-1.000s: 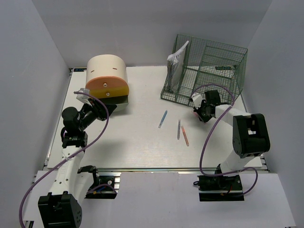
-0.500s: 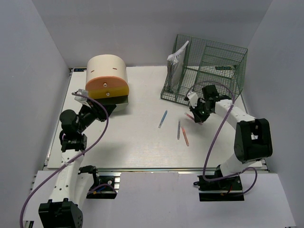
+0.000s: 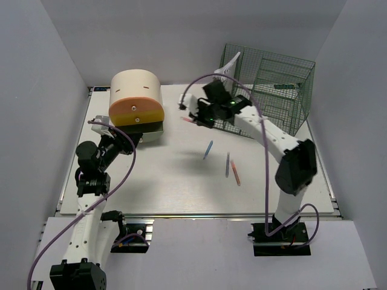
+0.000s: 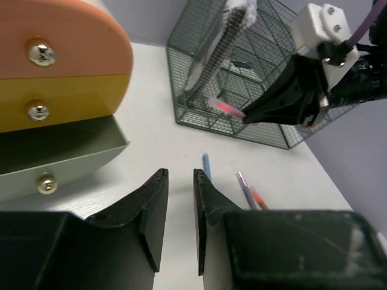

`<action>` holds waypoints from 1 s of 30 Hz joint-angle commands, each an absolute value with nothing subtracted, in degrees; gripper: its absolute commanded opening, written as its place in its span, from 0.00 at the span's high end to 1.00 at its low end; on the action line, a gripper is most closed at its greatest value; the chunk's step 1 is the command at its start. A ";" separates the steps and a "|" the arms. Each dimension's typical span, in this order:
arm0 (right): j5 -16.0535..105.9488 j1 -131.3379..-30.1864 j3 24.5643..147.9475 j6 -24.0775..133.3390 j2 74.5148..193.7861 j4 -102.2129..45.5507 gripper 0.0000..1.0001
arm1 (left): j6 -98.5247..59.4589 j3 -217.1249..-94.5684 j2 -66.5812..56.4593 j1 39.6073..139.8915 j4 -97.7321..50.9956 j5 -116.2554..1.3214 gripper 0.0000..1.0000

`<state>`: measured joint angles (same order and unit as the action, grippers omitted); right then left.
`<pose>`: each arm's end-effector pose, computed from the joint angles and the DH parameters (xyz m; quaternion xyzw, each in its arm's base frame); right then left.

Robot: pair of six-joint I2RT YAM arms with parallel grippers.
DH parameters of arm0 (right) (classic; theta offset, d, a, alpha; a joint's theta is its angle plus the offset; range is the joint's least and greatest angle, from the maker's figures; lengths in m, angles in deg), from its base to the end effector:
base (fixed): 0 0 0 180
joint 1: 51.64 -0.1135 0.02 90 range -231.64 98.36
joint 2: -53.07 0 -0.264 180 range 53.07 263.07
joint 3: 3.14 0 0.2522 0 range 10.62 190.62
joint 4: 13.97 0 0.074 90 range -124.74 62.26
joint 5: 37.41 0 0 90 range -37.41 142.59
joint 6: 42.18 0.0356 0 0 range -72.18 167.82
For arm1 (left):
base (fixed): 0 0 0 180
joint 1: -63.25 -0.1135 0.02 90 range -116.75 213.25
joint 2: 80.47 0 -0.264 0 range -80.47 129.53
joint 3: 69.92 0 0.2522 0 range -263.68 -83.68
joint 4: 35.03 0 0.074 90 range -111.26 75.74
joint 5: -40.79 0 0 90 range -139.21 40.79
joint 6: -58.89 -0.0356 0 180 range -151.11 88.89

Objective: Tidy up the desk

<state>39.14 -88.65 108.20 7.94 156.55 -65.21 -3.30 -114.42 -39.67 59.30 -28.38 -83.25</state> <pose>0.3227 0.2536 0.3301 -0.6034 0.6855 0.0977 0.3956 0.1761 -0.0078 0.2970 0.0042 0.7220 -0.3438 0.6004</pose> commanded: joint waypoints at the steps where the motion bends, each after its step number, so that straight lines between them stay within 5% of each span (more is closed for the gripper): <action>1: 43.88 -92.94 116.95 3.53 163.09 -65.62 1.00 | -5.88 -115.85 -42.58 59.12 -25.93 -78.31 0.66; 15: 51.87 -106.21 132.69 -12.38 180.15 -57.80 1.00 | -7.65 -116.20 -44.52 59.12 -23.46 -74.52 0.66; 30: 57.42 -107.45 135.95 -16.61 187.80 -43.56 1.00 | -7.65 -116.11 -45.57 59.12 -23.11 -74.43 0.66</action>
